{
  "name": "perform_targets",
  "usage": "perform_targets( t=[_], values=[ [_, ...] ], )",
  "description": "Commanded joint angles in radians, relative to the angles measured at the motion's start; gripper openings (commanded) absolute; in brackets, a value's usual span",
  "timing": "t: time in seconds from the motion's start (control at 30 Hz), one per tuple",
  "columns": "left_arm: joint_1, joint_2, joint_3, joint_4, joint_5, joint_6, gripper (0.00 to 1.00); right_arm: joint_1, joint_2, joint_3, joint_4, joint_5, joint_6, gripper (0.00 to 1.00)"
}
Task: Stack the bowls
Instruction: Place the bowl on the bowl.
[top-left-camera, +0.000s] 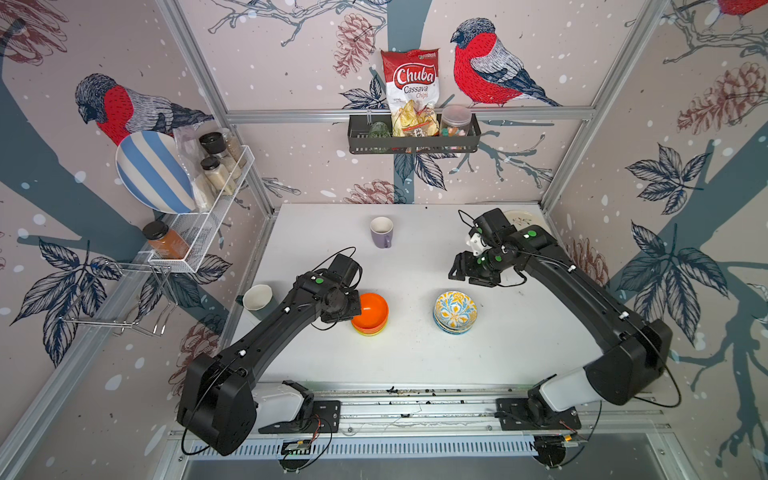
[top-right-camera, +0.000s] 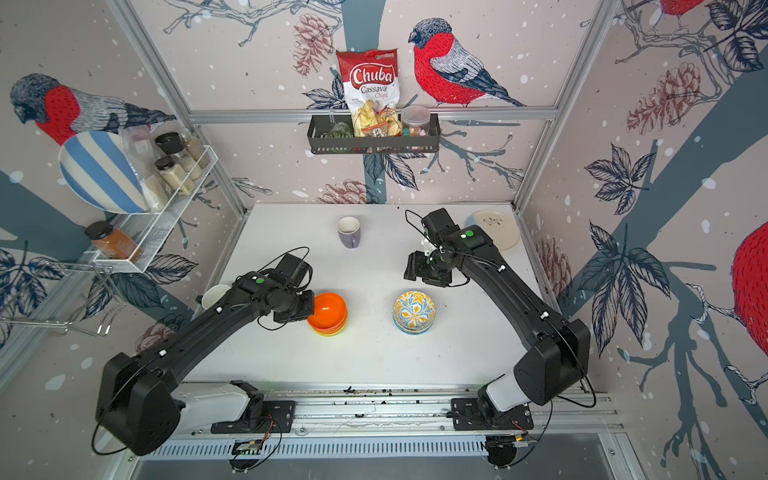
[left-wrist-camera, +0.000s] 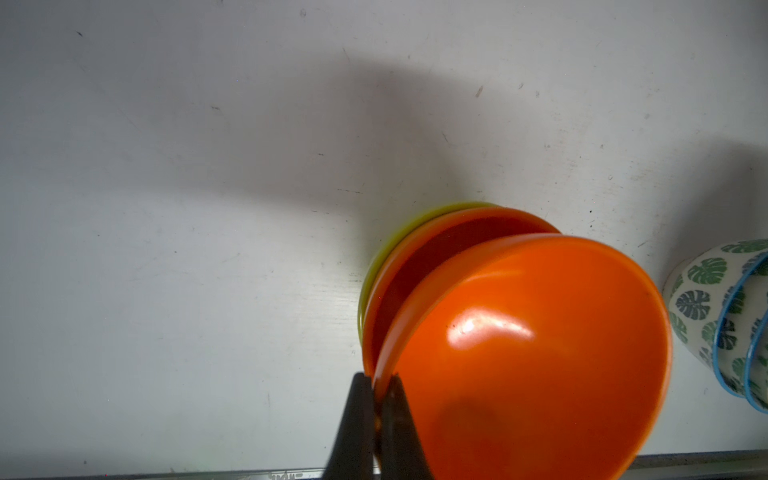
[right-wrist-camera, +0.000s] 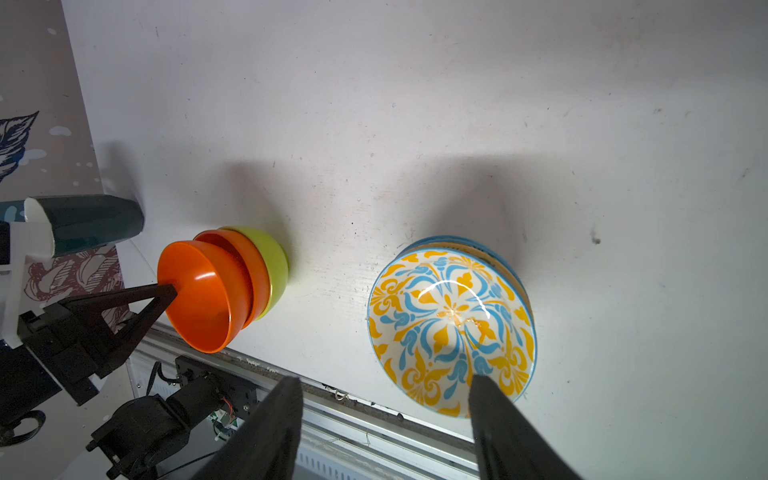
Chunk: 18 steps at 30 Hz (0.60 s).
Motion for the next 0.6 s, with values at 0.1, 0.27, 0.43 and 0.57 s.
perform_targets(
  t=[0.1, 0.27, 0.43, 0.57],
  values=[
    [0.004, -0.004, -0.024, 0.035, -0.009, -0.015, 0.00, 0.000, 0.000, -0.004, 0.018, -0.011, -0.020, 0.65],
    [0.003, 0.010, -0.032, 0.046, -0.005, -0.020, 0.00, 0.000, -0.001, -0.010, 0.018, -0.012, -0.021, 0.65],
    [0.004, 0.007, -0.042, 0.057, 0.002, -0.024, 0.00, 0.000, -0.001, -0.012, 0.023, -0.009, -0.020, 0.65],
    [0.004, 0.008, -0.043, 0.065, 0.007, -0.025, 0.00, -0.001, -0.001, -0.013, 0.023, -0.011, -0.021, 0.65]
  ],
)
